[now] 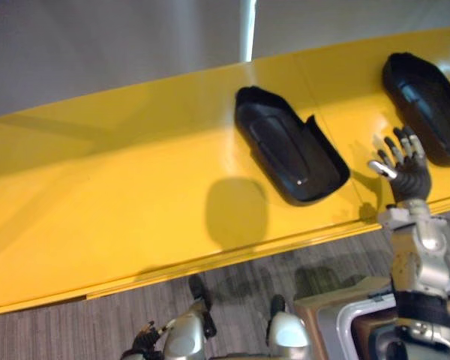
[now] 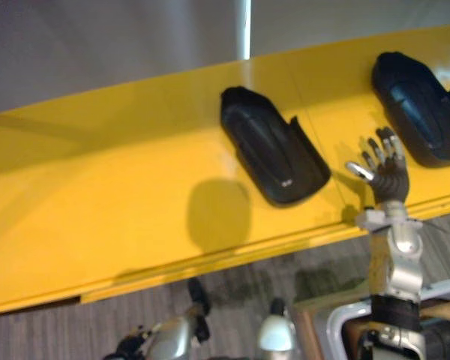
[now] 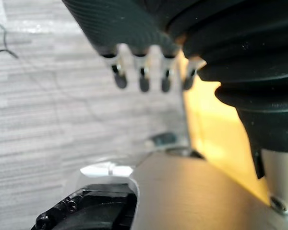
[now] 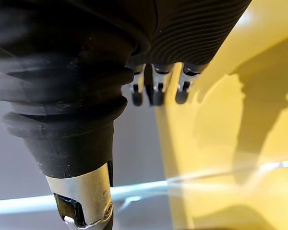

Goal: Walk over and take plastic housings, then place them on the shelf

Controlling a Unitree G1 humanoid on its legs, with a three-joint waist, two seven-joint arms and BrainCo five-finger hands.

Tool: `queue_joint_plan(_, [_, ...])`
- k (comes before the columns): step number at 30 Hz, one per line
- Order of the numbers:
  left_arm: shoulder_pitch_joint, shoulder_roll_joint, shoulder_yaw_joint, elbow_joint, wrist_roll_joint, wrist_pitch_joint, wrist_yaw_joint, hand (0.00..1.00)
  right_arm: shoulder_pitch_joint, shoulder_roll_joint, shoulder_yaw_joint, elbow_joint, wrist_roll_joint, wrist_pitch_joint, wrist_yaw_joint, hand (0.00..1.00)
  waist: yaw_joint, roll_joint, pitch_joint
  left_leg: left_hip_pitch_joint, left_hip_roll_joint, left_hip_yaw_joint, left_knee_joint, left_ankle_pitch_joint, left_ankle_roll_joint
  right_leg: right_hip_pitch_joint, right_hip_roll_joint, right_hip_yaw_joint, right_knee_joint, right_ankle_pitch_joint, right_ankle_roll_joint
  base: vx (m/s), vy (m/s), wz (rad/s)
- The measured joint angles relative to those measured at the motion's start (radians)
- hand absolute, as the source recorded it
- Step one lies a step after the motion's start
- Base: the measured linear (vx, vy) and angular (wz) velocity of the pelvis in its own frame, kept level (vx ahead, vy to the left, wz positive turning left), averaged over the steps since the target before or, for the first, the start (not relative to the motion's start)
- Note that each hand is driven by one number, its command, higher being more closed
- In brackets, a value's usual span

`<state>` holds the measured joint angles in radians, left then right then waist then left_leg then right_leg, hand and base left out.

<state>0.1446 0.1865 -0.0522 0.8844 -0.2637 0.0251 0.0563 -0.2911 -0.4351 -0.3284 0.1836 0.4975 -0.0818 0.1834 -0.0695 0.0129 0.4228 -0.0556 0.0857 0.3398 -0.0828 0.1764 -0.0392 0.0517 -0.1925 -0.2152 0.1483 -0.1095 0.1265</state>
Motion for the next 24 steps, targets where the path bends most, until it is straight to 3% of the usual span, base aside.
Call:
queue_joint_plan(17, [-0.002, -0.005, -0.001, 0.0, 0.007, 0.008, -0.001, 0.0, -0.037, 0.0, 0.053, 0.028, -0.001, 0.022, 0.068, 0.0, 0.003, 0.01, 0.005, 0.01, 0.003, -0.011, 0.0, 0.003, -0.004, 0.001, 0.0, -0.007, 0.034, -0.025, -0.002, 0.0, 0.0, 0.02])
queue_joint_plan(24, [-0.01, -0.003, -0.001, 0.0, 0.007, 0.019, -0.001, 0.0, -0.032, -0.015, 0.059, 0.028, 0.0, 0.055, 0.148, 0.0, 0.003, 0.01, 0.005, 0.014, 0.006, -0.009, 0.0, 0.003, -0.005, 0.002, 0.002, -0.006, 0.036, -0.025, -0.003, 0.0, 0.0, 0.0])
